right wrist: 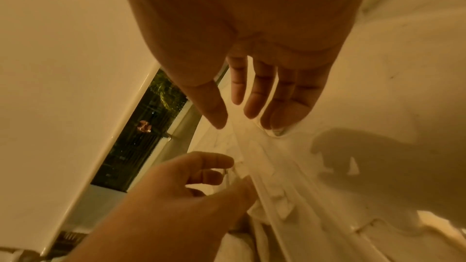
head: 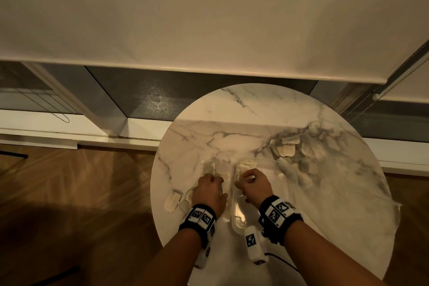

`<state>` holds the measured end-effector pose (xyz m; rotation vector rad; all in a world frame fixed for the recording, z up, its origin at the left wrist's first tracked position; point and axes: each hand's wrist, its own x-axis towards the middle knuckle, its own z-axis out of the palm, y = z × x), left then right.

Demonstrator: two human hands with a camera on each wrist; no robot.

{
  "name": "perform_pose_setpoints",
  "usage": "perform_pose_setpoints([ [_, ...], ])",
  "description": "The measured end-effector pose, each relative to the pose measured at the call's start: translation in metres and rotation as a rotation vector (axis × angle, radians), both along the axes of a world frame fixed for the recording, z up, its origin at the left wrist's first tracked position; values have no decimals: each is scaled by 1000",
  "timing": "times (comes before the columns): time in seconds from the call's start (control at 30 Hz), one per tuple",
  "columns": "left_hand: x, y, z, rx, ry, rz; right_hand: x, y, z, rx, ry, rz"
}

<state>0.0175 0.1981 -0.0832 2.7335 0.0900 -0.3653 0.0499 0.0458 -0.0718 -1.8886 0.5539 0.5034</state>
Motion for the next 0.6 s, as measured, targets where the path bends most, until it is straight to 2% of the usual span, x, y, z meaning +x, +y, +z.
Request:
perform_pose_setpoints([
  [0.17,6,4,-7,35,118,33,-15,6,-2,-85,39,126],
  [0.37,4,21,-13,-39,128,81,-20,3,2,-116,46,140],
  [0.5,2,32,-13,-63,112,90,-23,2,7,-134,6,138],
  [0.6,1,37,-12,-79,99,102,-22,7,21,-171,-105,167],
])
